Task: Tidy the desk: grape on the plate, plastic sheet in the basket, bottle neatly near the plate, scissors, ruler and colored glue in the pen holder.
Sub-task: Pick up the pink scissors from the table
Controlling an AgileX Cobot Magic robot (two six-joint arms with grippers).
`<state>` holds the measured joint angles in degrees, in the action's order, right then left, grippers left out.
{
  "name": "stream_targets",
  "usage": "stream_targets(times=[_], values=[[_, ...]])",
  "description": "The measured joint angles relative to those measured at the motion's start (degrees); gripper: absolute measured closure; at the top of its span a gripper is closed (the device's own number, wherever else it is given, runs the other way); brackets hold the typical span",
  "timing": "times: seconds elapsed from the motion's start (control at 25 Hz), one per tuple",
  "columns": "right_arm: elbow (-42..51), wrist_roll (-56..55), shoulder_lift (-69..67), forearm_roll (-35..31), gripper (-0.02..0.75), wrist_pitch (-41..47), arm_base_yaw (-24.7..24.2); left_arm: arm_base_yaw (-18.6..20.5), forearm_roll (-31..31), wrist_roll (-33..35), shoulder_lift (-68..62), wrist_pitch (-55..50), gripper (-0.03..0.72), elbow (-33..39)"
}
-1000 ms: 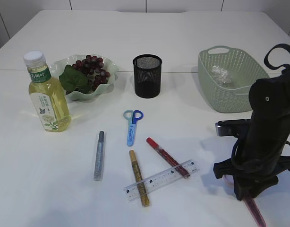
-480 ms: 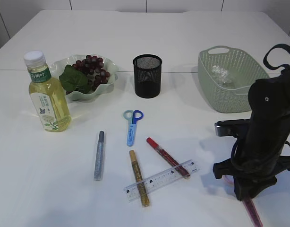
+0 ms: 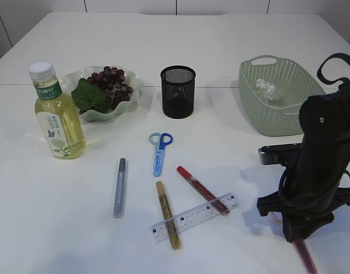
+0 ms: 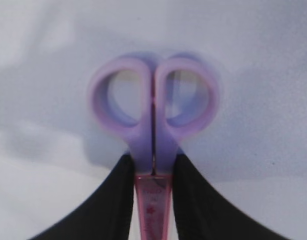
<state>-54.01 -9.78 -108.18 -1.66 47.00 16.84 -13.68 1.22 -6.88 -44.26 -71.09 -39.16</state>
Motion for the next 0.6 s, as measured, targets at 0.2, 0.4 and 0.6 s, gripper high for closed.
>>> stream_targets(times=[0.2,0.4,0.6], values=[[0.00,0.67,0.00,0.08,0.519,0.00,0.00,0.00,0.00,0.00,0.00,0.00,0.253,0.00],[0.00,1.53,0.00,0.12,0.519,0.00,0.00,0.00,0.00,0.00,0.00,0.00,0.253,0.00],[0.00,2.29,0.00,0.22,0.519,0.11,0.00,0.00,0.00,0.00,0.00,0.00,0.253,0.00]])
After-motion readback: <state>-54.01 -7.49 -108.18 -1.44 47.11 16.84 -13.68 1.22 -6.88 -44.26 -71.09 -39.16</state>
